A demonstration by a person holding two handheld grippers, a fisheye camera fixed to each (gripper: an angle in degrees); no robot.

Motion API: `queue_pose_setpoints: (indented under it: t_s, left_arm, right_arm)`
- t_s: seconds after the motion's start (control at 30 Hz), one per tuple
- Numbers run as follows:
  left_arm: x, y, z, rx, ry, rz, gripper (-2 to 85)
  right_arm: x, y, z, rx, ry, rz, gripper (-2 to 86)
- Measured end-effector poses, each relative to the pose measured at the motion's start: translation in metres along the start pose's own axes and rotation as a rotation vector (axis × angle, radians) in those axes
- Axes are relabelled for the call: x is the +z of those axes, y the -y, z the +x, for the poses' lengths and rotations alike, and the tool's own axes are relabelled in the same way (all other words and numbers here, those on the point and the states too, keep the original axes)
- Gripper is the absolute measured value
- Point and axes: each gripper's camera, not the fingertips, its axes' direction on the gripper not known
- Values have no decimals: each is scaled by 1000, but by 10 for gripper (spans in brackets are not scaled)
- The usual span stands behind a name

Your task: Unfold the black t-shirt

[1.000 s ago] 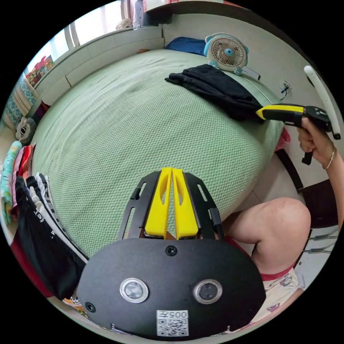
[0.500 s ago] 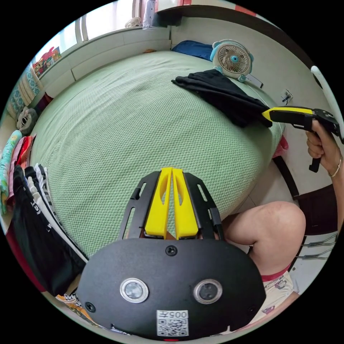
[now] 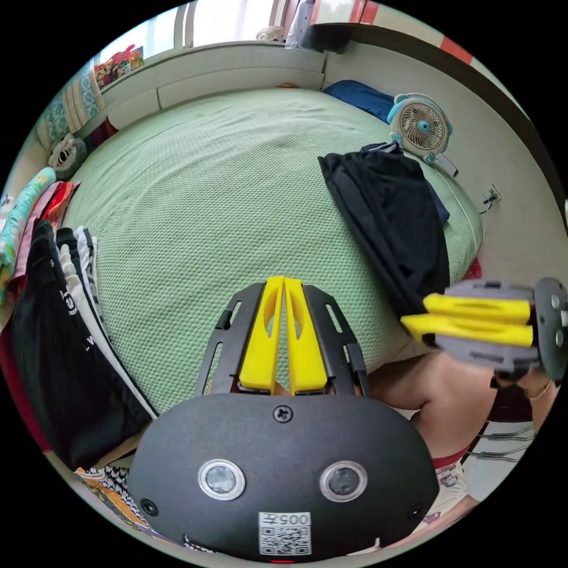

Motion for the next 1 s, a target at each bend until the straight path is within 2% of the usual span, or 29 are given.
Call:
queue_pose_setpoints:
  t_s: [0.13, 0.3, 0.4, 0.57, 0.77, 0.87, 1.0]
  left_arm:
    - [-2, 0, -23, -30, -13, -1, -6]
    - [-8, -3, -45, -51, -2, 9, -6]
    - [-12, -5, -61, -73, 11, 13, -6]
    - [-20, -8, -85, -104, -12, 27, -6]
    - [-31, -10, -113, -117, 20, 47, -6]
    - [-34, -11, -131, -143, 1, 42, -6]
    - [-39, -15, -151, -152, -19, 44, -6]
  right_arm:
    - [13, 4, -35, -134, 154, -49, 32]
    - [19, 17, -51, -176, 174, -92, 64]
    - [9, 36, -42, -123, 129, 0, 88]
    - [29, 90, -20, 137, -58, 52, 114]
    - [70, 143, -10, 419, -68, 42, 128]
    - [88, 160, -15, 452, -202, 12, 122]
    - [101, 171, -24, 435, -228, -1, 116]
